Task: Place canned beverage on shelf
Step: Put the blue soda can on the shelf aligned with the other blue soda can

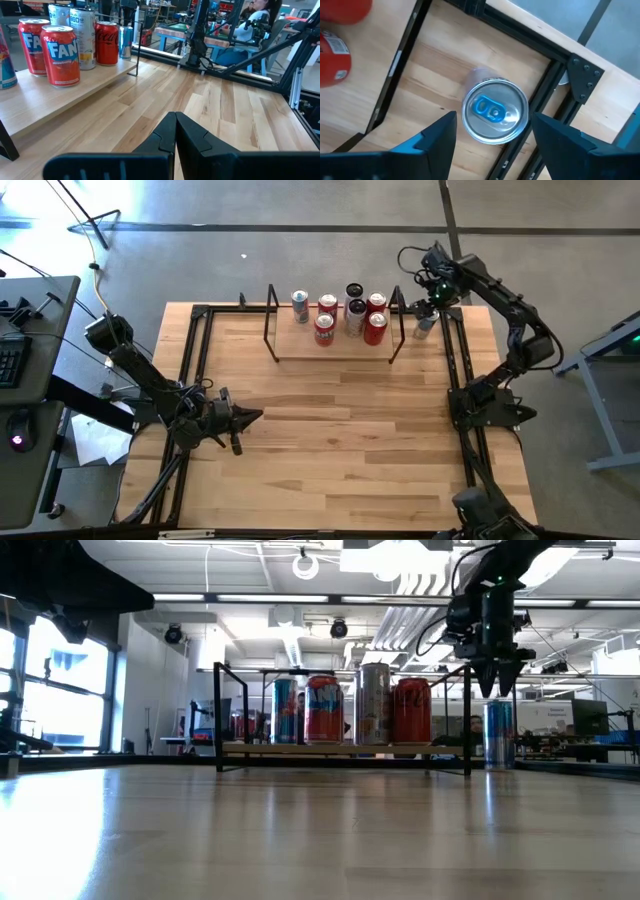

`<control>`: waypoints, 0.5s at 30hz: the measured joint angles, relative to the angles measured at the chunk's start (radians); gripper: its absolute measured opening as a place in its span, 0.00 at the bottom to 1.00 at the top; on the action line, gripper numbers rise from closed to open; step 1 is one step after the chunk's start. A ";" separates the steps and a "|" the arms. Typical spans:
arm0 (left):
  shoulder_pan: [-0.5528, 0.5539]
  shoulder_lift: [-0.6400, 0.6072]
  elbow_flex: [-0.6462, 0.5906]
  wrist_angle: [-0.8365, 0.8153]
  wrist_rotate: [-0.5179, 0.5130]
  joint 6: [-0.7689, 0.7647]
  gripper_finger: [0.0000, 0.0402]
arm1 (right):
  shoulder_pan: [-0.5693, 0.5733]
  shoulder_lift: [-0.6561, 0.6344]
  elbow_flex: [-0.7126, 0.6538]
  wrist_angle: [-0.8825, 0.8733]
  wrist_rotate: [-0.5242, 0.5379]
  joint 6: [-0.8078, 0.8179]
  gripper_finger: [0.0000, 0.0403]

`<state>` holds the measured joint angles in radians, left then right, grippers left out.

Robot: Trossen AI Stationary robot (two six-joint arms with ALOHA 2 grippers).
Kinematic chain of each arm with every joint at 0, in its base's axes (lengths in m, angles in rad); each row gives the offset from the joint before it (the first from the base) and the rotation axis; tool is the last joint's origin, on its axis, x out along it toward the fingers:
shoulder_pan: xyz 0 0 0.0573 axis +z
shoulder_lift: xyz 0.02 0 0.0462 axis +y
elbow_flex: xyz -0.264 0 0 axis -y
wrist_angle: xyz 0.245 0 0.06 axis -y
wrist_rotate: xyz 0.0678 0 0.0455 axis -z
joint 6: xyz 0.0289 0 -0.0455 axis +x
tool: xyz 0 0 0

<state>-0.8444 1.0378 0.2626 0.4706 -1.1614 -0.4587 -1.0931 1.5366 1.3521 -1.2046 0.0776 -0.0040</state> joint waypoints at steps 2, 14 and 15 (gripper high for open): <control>0.000 0.000 0.000 0.000 0.000 0.000 0.00 | 0.006 0.015 0.000 -0.008 0.000 0.000 0.61; 0.000 0.000 0.001 0.000 0.000 0.000 0.00 | 0.007 0.034 0.000 0.005 0.050 0.007 0.70; 0.000 0.000 0.001 0.000 0.000 0.000 0.00 | 0.007 0.034 0.000 0.005 0.050 0.006 0.70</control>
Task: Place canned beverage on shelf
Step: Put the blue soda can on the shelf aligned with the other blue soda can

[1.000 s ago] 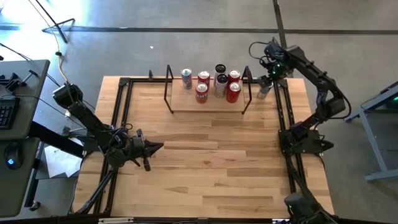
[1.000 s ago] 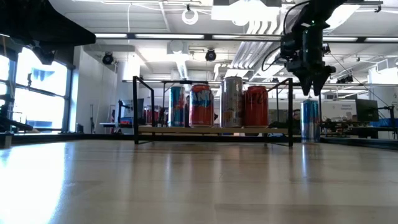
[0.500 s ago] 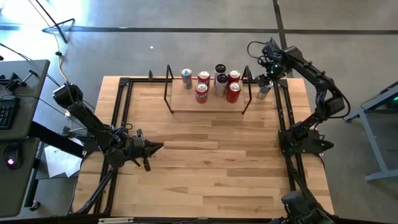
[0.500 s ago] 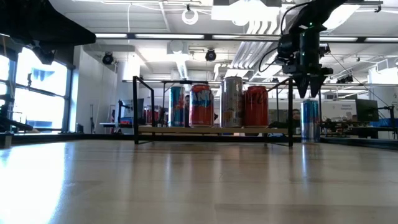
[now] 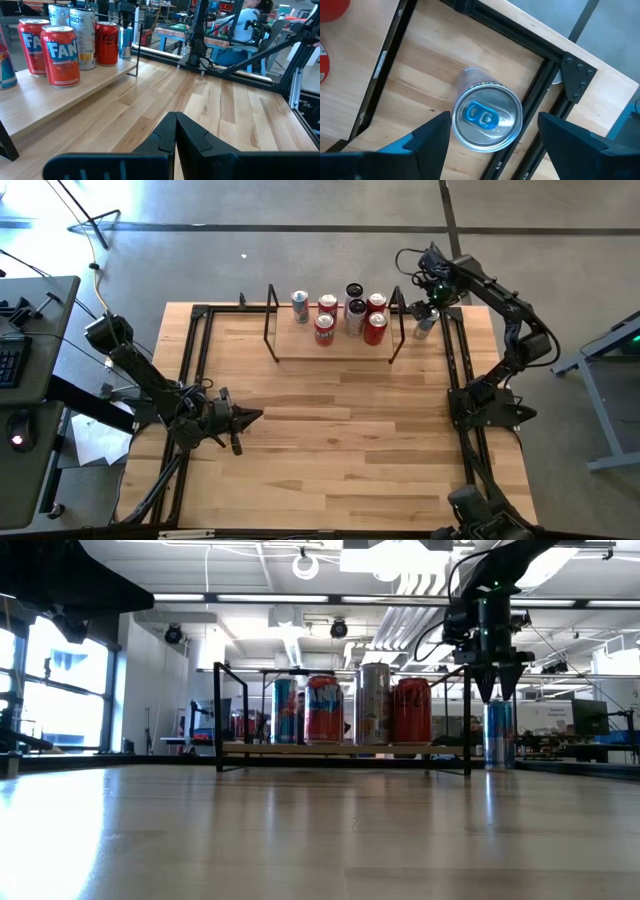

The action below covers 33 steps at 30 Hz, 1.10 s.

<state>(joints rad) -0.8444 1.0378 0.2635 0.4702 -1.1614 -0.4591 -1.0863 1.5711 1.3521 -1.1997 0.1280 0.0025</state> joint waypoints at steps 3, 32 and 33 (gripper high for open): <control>0.000 0.000 0.000 0.000 0.000 0.000 0.00 | 0.001 0.000 -0.008 0.007 0.000 -0.002 0.70; 0.000 0.000 0.001 0.000 0.007 0.000 0.00 | 0.027 -0.005 -0.014 -0.041 -0.052 -0.020 0.54; 0.000 0.000 0.001 0.000 0.007 0.000 0.00 | 0.037 -0.006 0.017 -0.093 -0.056 -0.003 0.54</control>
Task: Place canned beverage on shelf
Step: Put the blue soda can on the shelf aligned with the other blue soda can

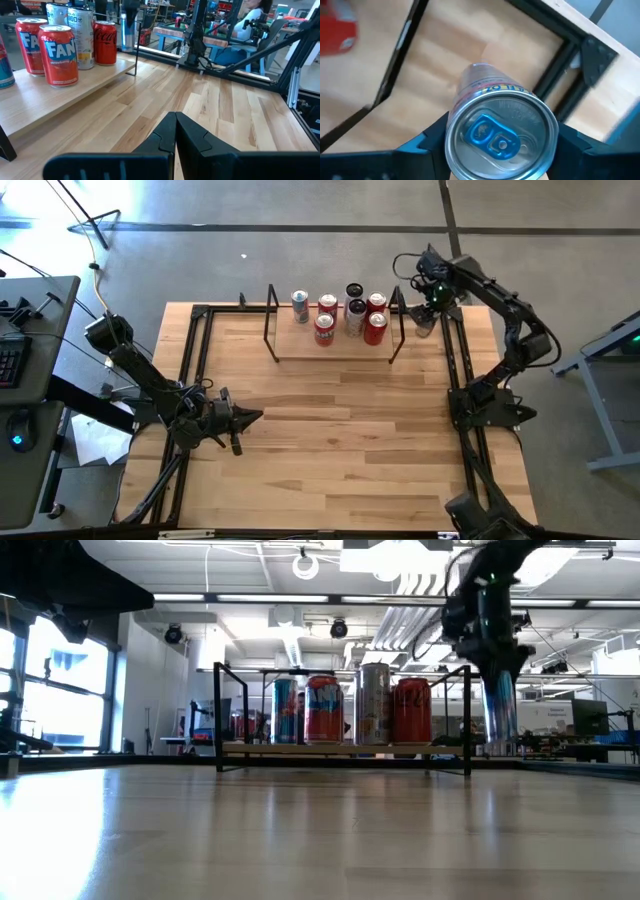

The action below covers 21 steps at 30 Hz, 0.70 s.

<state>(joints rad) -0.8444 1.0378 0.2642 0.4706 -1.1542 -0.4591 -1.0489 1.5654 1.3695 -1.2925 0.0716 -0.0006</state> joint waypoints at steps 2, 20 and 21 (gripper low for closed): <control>0.000 0.000 0.000 0.000 0.000 0.005 0.00 | 0.029 0.000 0.075 -0.099 0.004 0.035 0.54; 0.000 0.000 0.008 0.006 0.000 0.043 0.00 | 0.662 -0.251 0.344 -0.294 -0.109 0.558 0.54; 0.000 0.000 0.013 0.007 0.000 0.048 0.00 | 0.702 -0.258 0.344 -0.277 -0.082 0.588 0.54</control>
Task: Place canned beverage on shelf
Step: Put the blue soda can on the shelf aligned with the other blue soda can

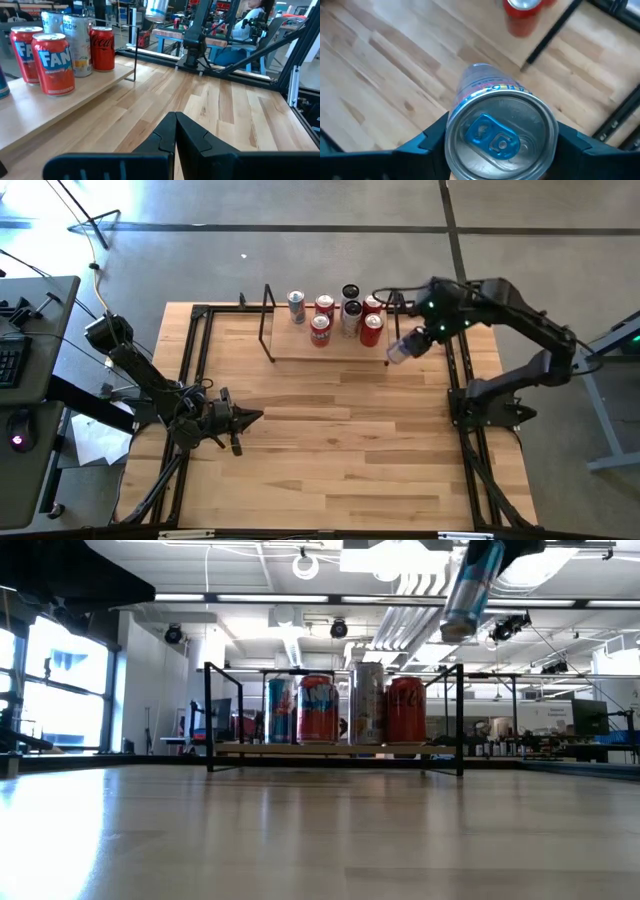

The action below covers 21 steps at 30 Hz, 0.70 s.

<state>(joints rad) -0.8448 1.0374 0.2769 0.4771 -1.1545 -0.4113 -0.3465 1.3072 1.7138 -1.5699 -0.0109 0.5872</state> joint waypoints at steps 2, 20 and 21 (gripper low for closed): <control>0.000 0.000 0.007 0.000 0.001 0.015 0.00 | 0.078 -0.005 0.001 0.008 0.047 0.051 0.54; 0.000 0.000 0.013 -0.017 0.031 0.023 0.00 | 0.363 0.378 0.000 0.359 0.134 0.192 0.54; 0.000 0.000 0.013 -0.017 0.039 0.023 0.00 | 0.368 0.415 0.000 0.365 0.135 0.194 0.54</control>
<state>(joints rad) -0.8448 1.0374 0.2901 0.4603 -1.1159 -0.3885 0.0220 1.7220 1.7138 -1.2046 0.1242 0.7814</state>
